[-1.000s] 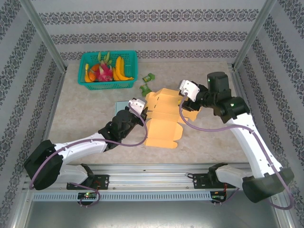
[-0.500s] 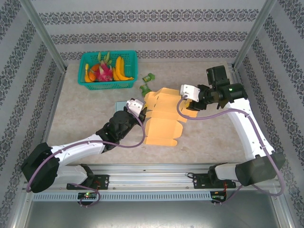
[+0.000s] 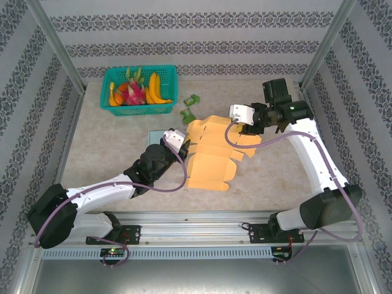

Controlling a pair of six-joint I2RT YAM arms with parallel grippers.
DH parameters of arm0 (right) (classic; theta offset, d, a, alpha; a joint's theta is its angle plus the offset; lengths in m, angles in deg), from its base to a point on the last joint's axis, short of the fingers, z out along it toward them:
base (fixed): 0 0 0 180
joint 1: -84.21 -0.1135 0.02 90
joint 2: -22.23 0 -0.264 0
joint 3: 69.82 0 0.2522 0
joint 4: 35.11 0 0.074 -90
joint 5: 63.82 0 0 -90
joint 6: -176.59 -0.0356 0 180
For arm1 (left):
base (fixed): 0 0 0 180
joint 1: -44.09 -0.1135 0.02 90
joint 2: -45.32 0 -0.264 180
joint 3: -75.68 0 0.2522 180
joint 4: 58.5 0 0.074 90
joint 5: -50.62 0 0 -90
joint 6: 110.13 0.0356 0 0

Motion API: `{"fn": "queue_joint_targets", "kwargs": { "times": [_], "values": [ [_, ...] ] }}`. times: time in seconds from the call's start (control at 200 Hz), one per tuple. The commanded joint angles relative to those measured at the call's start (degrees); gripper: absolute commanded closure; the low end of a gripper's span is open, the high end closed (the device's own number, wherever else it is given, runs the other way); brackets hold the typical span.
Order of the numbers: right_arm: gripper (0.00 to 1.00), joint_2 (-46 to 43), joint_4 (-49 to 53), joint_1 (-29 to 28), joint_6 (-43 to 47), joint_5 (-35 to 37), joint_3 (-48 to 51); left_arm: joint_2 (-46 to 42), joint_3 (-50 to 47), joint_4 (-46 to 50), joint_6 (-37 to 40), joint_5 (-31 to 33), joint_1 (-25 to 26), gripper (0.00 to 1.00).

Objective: Fold the paper box

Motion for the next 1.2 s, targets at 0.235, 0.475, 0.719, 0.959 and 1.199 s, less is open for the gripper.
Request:
{"fn": "queue_joint_targets", "kwargs": {
  "times": [0.235, 0.475, 0.719, 0.959, 1.199],
  "values": [
    [0.66, 3.04, 5.52, 1.55, 1.98, -3.48, -3.69, -0.60, -0.29, -3.85, 0.68, -1.34, -0.54, 1.00],
    [0.78, 3.33, 7.09, 1.78, 2.30, -4.98, -3.61, -0.86, -0.30, -4.28, 0.09, -1.39, -0.49, 1.00],
    [0.78, 3.09, 6.91, 1.73, 2.03, -4.87, -2.52, -1.40, -0.54, -4.70, -0.61, -2.31, -0.54, 1.00],
    [0.97, 2.77, 7.61, 1.55, 2.15, -5.30, -2.10, -2.03, -0.64, -4.74, -1.21, -2.21, -0.54, 1.00],
    [1.00, 1.83, 6.82, 0.75, 0.62, -1.17, -2.53, -1.94, 0.48, -0.56, -4.49, 0.93, -0.58, 0.86]
  ]
}}
